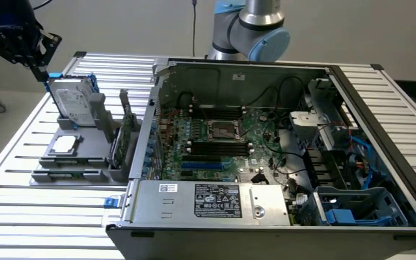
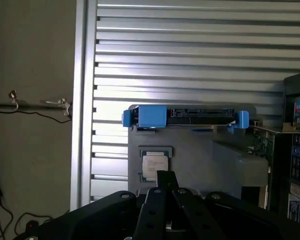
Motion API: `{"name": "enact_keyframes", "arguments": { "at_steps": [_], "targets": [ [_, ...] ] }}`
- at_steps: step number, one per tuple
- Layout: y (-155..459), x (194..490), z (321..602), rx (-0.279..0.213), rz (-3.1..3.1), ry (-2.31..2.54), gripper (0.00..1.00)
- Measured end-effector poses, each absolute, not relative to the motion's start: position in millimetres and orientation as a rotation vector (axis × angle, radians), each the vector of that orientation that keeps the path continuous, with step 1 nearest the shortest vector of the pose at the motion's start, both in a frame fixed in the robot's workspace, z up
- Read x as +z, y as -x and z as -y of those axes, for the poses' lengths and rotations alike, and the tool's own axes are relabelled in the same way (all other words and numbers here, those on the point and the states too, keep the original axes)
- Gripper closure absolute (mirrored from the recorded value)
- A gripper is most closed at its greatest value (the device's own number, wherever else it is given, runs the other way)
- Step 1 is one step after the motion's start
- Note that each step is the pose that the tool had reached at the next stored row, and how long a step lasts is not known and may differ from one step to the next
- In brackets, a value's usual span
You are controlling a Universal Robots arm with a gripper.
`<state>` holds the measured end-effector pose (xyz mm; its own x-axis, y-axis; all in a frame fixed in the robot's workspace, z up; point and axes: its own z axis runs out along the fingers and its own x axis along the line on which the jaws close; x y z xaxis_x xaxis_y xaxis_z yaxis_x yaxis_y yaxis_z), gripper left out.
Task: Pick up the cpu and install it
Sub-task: 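Reach for the cpu, then pick up the cpu and move it towards the insertion slot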
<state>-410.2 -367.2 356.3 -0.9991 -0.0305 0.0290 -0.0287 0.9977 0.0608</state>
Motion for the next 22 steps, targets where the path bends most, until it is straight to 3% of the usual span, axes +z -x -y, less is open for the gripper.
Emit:
{"name": "enact_keyframes", "arguments": {
  "at_steps": [10, 12, 14, 15, 18, 21, 22],
  "targets": [
    [410.2, 356.3, 367.2, -0.094, 3.110, -0.046, 0.88],
    [410.2, 356.3, 367.2, -0.094, 3.110, -0.046, 0.83],
    [410.2, 356.3, 367.2, -0.094, 3.110, -0.046, 0.71],
    [410.2, 356.3, 367.1, -0.094, 3.110, -0.046, 0.71],
    [410.4, 356.2, 367.1, -0.094, 3.110, -0.046, 0.53],
    [411.4, 352.7, 367.2, -0.093, 3.110, -0.046, 0.47],
    [411.5, 351.0, 367.3, -0.093, 3.110, -0.046, 0.40]
  ]
}}
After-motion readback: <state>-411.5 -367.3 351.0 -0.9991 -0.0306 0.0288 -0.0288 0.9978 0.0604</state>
